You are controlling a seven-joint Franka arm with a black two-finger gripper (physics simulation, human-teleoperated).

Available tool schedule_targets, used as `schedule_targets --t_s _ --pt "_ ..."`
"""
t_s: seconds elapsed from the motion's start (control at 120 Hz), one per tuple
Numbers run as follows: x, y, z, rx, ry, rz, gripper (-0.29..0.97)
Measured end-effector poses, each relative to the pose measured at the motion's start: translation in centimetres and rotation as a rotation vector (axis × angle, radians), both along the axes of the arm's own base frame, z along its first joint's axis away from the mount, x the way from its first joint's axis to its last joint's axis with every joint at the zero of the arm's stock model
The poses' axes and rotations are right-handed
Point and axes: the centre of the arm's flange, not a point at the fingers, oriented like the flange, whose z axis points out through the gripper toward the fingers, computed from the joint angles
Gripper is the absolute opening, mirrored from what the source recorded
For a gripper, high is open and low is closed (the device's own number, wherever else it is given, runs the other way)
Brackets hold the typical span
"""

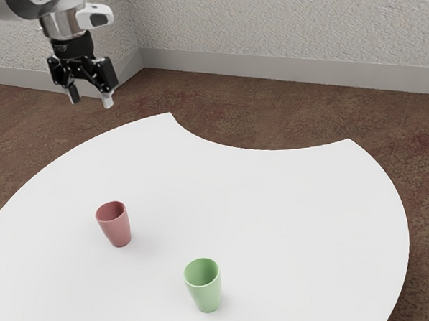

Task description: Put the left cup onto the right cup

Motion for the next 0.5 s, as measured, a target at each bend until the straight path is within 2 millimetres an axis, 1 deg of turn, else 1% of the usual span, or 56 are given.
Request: schedule_targets --t_s 0.233,0.5 --pt "1.0 -0.5 -1.7 0.009 0.014 -0.012 0.66" --pt "1.8 0.9 -4.7 0.011 0.031 0.01 0.66"
